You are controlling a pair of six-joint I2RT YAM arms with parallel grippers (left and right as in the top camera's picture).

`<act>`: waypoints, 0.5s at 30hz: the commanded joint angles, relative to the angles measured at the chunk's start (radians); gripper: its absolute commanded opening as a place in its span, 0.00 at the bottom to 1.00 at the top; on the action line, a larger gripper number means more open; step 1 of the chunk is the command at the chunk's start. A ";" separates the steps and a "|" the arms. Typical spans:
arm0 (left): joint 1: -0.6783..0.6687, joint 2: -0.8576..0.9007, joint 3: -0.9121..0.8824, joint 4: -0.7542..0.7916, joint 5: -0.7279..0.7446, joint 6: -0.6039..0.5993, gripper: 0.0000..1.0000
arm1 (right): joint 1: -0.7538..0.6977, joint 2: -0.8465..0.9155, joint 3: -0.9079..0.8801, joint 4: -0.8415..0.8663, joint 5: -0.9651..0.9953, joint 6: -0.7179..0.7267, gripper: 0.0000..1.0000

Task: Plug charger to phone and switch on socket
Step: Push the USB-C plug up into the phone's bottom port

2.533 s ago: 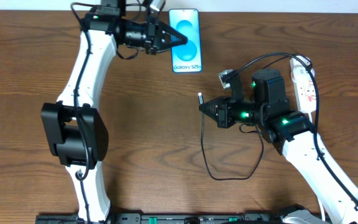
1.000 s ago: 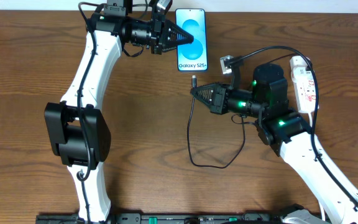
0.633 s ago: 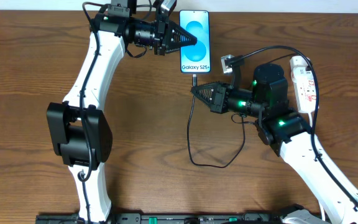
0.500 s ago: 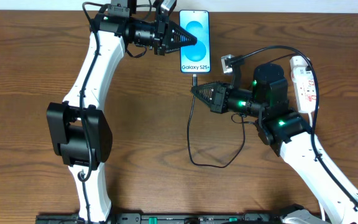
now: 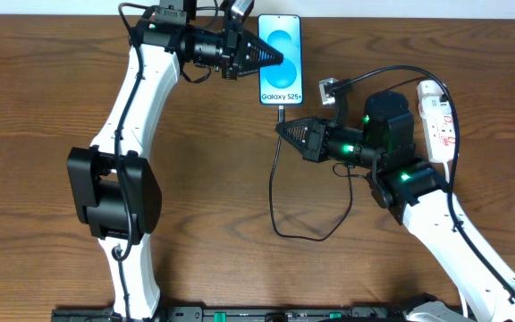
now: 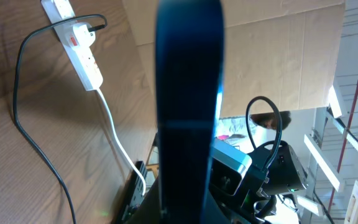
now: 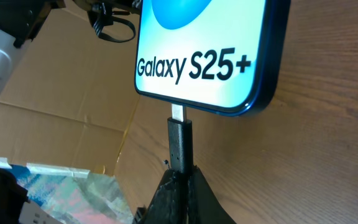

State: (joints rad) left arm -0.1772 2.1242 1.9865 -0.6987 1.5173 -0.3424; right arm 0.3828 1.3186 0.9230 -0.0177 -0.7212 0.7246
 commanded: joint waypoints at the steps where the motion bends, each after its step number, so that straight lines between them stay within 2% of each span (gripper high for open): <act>1: 0.001 -0.034 0.020 0.005 0.054 0.016 0.07 | 0.002 -0.010 0.012 0.004 0.008 0.023 0.01; 15: 0.001 -0.034 0.020 0.005 0.053 0.054 0.07 | 0.002 -0.010 0.012 0.008 0.008 0.023 0.01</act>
State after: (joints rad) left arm -0.1772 2.1242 1.9865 -0.6987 1.5173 -0.3210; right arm 0.3828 1.3186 0.9230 -0.0151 -0.7189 0.7357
